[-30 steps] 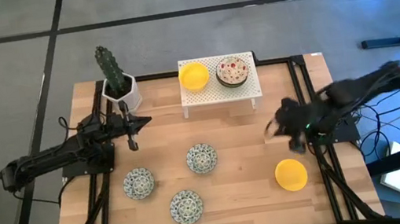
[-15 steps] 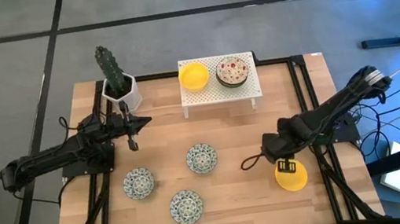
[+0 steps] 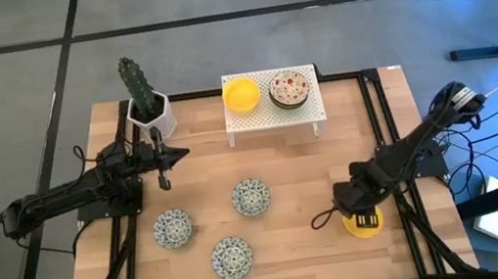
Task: Pick & Place Mini bowls
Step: Stack the yellow bowl on top of the yellow bowl on the shelf
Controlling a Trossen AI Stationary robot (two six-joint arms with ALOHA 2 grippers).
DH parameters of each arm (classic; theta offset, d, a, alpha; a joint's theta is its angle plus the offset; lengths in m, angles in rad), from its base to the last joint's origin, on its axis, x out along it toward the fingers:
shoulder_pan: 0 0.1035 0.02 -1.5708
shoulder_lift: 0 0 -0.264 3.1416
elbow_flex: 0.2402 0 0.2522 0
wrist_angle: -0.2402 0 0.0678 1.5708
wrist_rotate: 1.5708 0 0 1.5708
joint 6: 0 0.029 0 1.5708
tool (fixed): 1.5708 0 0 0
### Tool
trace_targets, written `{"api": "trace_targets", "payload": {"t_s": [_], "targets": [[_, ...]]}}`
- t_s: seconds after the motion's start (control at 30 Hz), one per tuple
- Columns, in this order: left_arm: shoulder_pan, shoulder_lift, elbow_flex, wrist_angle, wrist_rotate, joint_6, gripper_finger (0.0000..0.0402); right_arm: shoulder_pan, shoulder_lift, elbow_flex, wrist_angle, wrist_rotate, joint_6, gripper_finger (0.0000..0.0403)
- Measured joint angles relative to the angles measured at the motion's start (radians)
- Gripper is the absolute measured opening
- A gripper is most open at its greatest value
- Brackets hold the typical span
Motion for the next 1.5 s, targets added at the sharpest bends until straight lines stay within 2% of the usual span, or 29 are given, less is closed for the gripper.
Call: {"api": "trace_targets", "payload": {"t_s": [0.33,0.53,1.13,1.5], "targets": [[0.0,0.0,0.0,0.008,0.001,-0.033,0.0001,0.013,0.0,-0.145,0.157,0.03,0.032,0.0193],[0.0,0.0,0.0,-0.002,0.053,-0.044,0.0007,0.013,0.0,-0.191,0.183,0.03,0.037,0.0193],[0.0,0.0,0.0,-0.008,0.054,-0.055,0.0005,0.013,0.0,-0.125,0.193,0.032,0.133,0.0193],[0.0,0.0,0.0,-0.009,0.055,-0.054,0.0007,0.013,0.0,-0.125,0.297,0.032,0.108,0.0193]]}}
